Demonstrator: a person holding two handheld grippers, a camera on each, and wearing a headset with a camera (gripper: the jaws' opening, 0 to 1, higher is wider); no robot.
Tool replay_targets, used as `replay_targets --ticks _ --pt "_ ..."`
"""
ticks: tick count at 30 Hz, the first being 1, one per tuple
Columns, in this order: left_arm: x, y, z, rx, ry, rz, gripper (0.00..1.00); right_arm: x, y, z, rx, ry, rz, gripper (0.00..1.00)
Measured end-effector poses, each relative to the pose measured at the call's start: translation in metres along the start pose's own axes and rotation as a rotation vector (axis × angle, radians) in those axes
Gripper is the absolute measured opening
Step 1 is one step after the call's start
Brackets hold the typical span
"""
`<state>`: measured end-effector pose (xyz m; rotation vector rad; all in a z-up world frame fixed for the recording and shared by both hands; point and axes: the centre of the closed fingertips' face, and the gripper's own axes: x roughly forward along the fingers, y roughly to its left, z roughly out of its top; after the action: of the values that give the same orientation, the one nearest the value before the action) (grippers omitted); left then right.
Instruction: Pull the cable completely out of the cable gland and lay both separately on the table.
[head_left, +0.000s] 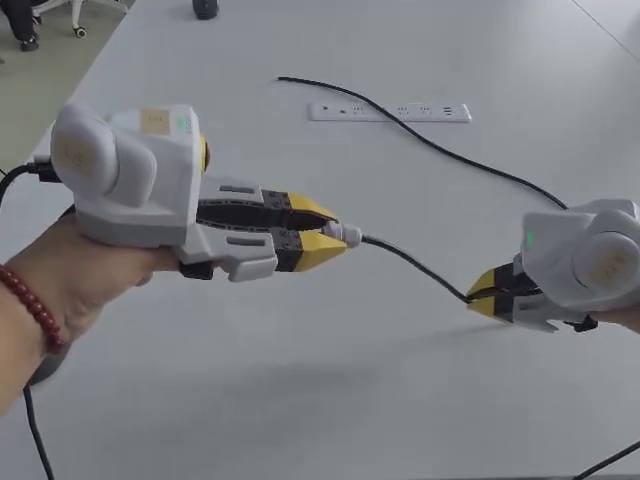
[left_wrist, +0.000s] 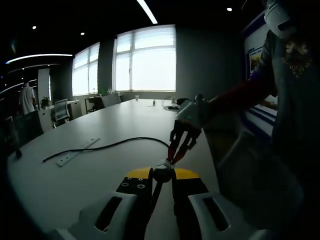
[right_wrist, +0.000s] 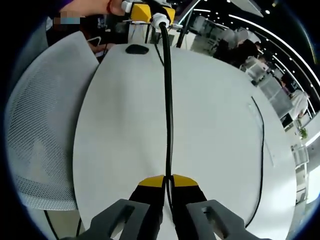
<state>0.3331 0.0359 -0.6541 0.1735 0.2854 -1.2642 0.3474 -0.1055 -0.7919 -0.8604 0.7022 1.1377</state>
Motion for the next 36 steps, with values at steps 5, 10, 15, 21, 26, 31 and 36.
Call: replay_targets --ticks 5,10,15,21,26,31,36 --pt "0.002 0.0 -0.001 0.002 0.003 0.0 0.16 0.0 0.001 0.0 0.001 0.003 0.002 0.0" --pt "0.002 0.001 0.0 0.0 0.0 0.005 0.16 -0.004 -0.001 0.003 0.008 -0.004 -0.021 0.0" --pt "0.003 0.001 -0.001 0.001 0.003 0.005 0.16 -0.014 0.001 0.032 0.033 -0.101 -0.025 0.12" --pt "0.006 -0.001 -0.001 0.0 0.005 0.001 0.16 -0.033 0.0 0.091 0.028 -0.263 -0.05 0.14" --pt "0.007 -0.001 -0.001 0.0 0.006 0.0 0.16 -0.05 0.003 0.134 -0.009 -0.348 -0.041 0.11" --pt "0.007 -0.002 0.0 0.0 0.005 -0.004 0.16 -0.055 0.007 0.159 -0.063 -0.385 -0.029 0.1" --pt "0.008 -0.004 0.001 0.002 0.002 -0.006 0.16 -0.053 0.011 0.17 -0.11 -0.384 -0.023 0.08"
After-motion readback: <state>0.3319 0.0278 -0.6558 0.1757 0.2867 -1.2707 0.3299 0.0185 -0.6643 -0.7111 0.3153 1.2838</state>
